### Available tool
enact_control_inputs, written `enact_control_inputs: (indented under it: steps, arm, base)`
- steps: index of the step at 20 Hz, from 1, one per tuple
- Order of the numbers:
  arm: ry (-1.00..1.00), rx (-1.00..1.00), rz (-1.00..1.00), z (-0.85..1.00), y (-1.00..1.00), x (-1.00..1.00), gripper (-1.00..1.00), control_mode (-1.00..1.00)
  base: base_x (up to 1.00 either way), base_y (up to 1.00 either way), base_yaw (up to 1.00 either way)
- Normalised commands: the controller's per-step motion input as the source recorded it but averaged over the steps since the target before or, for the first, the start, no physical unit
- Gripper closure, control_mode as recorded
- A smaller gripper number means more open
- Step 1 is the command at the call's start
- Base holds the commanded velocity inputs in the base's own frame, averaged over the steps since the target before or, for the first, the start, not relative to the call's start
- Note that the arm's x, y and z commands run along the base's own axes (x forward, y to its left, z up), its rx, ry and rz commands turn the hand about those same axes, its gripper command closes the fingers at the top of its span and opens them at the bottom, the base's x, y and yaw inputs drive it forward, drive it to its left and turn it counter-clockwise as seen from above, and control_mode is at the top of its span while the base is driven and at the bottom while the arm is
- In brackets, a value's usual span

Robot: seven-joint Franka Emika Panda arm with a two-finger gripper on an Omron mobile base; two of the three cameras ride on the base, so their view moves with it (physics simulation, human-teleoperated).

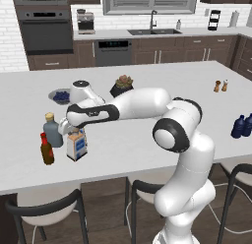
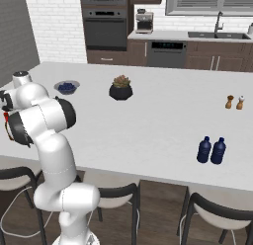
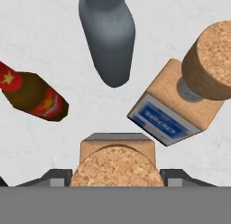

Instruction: Move the plastic bottles in the middle to the plastics group, and the glass bottles in the middle to the glass group.

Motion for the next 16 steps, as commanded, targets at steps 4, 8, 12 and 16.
enact_control_inputs:
  steps: [4, 8, 12, 16]
  arm:
    - [0.03, -0.03, 0.0, 0.11, 0.0, 0.0, -1.0, -1.0]
    - [0.09, -0.11, 0.0, 0.24, 0.0, 0.06, -1.0, -1.0]
    - [0.04, -0.04, -0.01, 0.34, -0.17, -0.02, -1.0, -1.0]
    - [0.07, 0.0, -0.03, 0.21, -0.56, -0.49, -1.0, -1.0]
  base:
    - [0.0, 0.0, 0.0]
    - [0.0, 0.0, 0.0]
    - [0.0, 0.0, 0.0]
    - [0.0, 0.0, 0.0]
